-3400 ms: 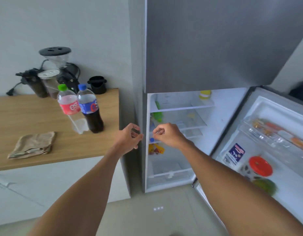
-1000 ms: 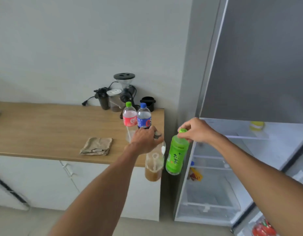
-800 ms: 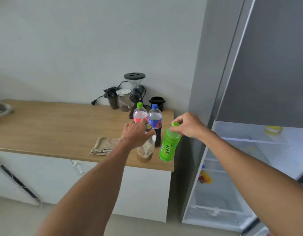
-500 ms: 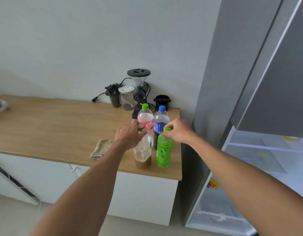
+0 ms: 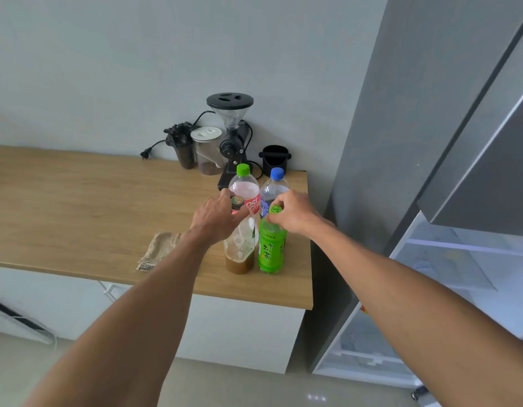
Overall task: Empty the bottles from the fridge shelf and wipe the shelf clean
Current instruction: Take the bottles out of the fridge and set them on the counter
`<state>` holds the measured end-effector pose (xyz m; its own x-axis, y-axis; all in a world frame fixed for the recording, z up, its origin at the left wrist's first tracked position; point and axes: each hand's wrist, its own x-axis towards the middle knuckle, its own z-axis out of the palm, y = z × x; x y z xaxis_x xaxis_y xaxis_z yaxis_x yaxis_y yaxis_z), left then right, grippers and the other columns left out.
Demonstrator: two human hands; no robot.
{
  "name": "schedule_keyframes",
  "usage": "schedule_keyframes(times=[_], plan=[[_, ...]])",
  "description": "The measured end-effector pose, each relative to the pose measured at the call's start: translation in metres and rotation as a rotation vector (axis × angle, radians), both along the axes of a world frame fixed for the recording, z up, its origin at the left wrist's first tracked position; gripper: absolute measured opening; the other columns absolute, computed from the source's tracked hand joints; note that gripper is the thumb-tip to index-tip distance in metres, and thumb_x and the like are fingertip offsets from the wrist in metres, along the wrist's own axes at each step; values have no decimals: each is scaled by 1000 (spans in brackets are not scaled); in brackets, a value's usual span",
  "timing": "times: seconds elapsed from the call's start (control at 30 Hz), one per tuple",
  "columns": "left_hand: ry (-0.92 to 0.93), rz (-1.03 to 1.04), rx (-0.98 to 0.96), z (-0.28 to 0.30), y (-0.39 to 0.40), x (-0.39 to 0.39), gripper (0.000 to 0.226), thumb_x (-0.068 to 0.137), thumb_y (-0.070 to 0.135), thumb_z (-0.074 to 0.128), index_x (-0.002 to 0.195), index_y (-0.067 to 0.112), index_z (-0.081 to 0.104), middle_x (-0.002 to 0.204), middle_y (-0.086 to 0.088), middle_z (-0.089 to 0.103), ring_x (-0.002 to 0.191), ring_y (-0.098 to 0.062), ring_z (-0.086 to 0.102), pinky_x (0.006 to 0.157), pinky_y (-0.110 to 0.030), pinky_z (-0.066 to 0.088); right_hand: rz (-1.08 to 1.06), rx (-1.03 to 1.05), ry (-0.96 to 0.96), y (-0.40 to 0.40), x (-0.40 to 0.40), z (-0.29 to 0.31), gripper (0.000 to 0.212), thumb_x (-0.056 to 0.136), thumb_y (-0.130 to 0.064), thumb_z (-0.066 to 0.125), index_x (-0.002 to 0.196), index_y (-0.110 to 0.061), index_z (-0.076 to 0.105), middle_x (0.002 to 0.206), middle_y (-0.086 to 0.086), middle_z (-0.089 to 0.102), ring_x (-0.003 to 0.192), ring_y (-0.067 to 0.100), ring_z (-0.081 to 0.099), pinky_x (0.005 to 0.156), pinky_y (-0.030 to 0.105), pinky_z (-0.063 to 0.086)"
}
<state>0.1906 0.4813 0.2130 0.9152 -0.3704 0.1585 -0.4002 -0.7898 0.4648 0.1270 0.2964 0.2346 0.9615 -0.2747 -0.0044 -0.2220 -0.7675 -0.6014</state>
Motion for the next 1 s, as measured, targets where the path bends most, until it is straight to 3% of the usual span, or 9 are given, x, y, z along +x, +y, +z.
schedule_keyframes(times=[0.27,0.47,0.53,0.6,0.7,0.8,0.9,1.0], plan=[[-16,-82,-69,-1,4,4,44,96,52,59,119,15,55,102,-1,71,94,-23,65,80,-42,52,-4,0,-38,1,3,-5,21,79,-26,83,96,-15,76,95,3,71,78,15,68,56,21,49],[24,-93,-143,0,11,-2,55,92,54,66,131,17,54,99,4,62,95,-20,61,79,-38,48,27,17,-44,-1,-6,-10,36,75,-31,85,106,-21,69,102,2,67,82,17,64,60,23,47],[65,-101,-181,2,16,-5,61,89,57,69,133,19,52,100,3,64,96,-20,63,82,-39,50,10,-48,-96,-1,-10,-14,46,72,-37,86,111,-25,65,109,1,61,91,17,61,70,28,51],[113,-98,-203,4,25,-8,66,87,58,71,136,19,49,103,3,65,98,-20,63,86,-40,50,-9,-117,-181,4,-16,-14,43,72,-39,82,109,-28,62,109,1,54,93,19,60,78,36,55],[154,-79,-182,3,50,-13,64,87,52,73,137,20,47,105,5,67,105,-23,65,96,-45,51,-9,-206,-338,21,-26,-6,40,77,-37,75,110,-26,56,109,2,49,96,20,59,77,39,55],[175,-25,-166,0,87,-23,59,88,44,75,136,23,47,105,8,71,111,-25,64,101,-47,48,55,-178,-425,48,-30,5,41,78,-51,67,108,-26,58,107,0,56,93,16,60,75,35,53],[181,30,-154,-6,126,-35,57,90,40,75,136,22,48,103,12,70,113,-23,61,97,-42,45,172,-145,-440,79,-29,2,25,83,-36,72,104,-25,64,102,-2,60,87,13,62,77,30,54],[194,87,-152,-14,162,-40,53,91,35,74,135,20,49,103,11,71,113,-23,60,88,-36,42,266,-92,-420,111,-27,-11,24,83,-24,74,106,-20,68,96,0,62,81,11,61,79,27,53]])
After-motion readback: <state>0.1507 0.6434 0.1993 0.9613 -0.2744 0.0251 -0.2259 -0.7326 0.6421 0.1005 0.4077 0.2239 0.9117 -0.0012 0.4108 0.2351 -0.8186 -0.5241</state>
